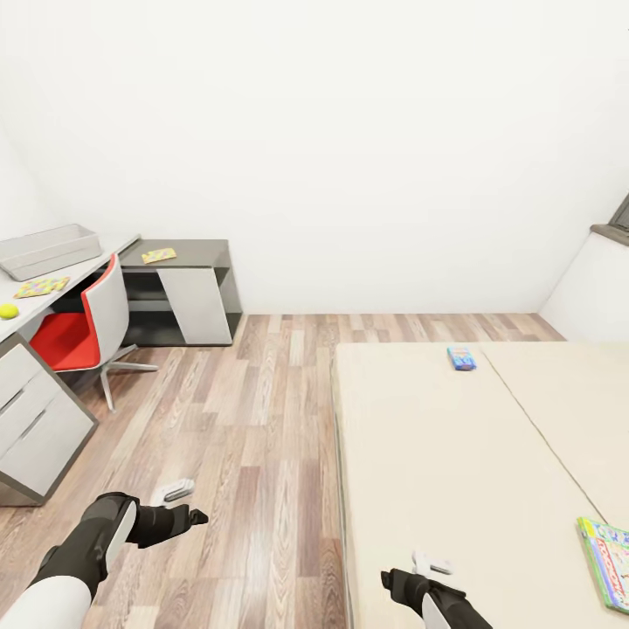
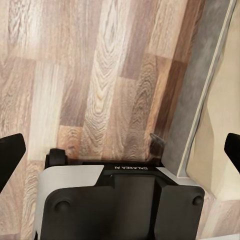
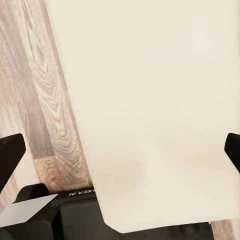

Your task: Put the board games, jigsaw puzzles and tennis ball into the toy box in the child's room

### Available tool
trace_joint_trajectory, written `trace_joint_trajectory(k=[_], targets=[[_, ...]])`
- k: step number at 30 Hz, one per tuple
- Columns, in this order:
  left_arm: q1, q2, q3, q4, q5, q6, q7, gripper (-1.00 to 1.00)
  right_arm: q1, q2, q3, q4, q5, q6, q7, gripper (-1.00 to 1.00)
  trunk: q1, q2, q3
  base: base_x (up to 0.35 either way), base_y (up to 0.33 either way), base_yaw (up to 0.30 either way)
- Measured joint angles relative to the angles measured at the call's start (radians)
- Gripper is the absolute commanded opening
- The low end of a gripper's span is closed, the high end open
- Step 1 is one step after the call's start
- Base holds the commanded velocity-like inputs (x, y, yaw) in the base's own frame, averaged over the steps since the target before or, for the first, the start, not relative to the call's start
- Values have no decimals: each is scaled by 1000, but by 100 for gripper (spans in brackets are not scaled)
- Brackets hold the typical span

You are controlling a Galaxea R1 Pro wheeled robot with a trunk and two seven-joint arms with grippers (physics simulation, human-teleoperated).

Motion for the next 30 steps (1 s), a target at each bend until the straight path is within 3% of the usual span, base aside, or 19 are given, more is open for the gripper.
trace_joint_trajectory(k=[22,30], targets=[[0,0,0,0,0,-1,1,100,0,0,-1,1,-1,-2,0,100,0,0,0,-5,-5,0],[1,-12,-2,0,-1,-1,4,100,-1,14,0,6,0,-17,-2,100,0,0,0,0,-105,0]])
